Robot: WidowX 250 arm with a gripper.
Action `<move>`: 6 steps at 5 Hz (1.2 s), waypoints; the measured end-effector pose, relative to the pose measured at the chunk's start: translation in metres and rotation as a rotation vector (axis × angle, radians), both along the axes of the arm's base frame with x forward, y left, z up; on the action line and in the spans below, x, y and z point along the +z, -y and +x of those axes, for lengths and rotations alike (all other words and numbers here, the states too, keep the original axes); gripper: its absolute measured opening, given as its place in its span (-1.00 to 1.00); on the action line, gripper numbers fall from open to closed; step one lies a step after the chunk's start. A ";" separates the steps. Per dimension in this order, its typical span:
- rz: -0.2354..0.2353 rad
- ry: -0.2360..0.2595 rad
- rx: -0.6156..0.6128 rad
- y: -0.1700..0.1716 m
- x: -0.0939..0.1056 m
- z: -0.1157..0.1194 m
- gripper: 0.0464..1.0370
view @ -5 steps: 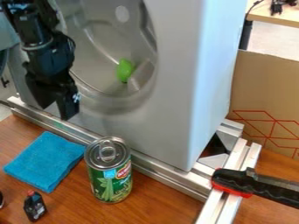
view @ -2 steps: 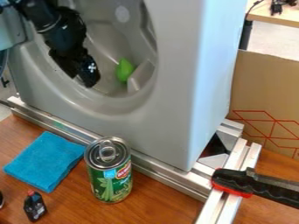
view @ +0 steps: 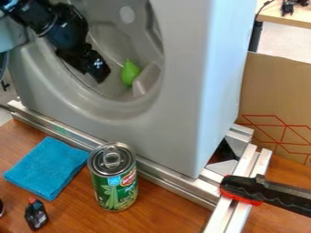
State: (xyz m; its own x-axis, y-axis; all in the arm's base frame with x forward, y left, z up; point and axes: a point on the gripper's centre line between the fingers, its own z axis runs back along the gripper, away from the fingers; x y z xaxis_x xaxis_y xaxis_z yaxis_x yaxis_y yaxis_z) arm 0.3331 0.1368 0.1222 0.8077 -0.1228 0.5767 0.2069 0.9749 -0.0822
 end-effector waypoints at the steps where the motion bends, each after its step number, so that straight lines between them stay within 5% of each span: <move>1: -0.022 0.062 0.004 0.001 -0.001 0.011 0.93; 3: -0.096 0.079 0.017 0.005 -0.016 0.021 0.86; 6: -0.131 0.083 -0.007 0.013 -0.020 0.050 0.87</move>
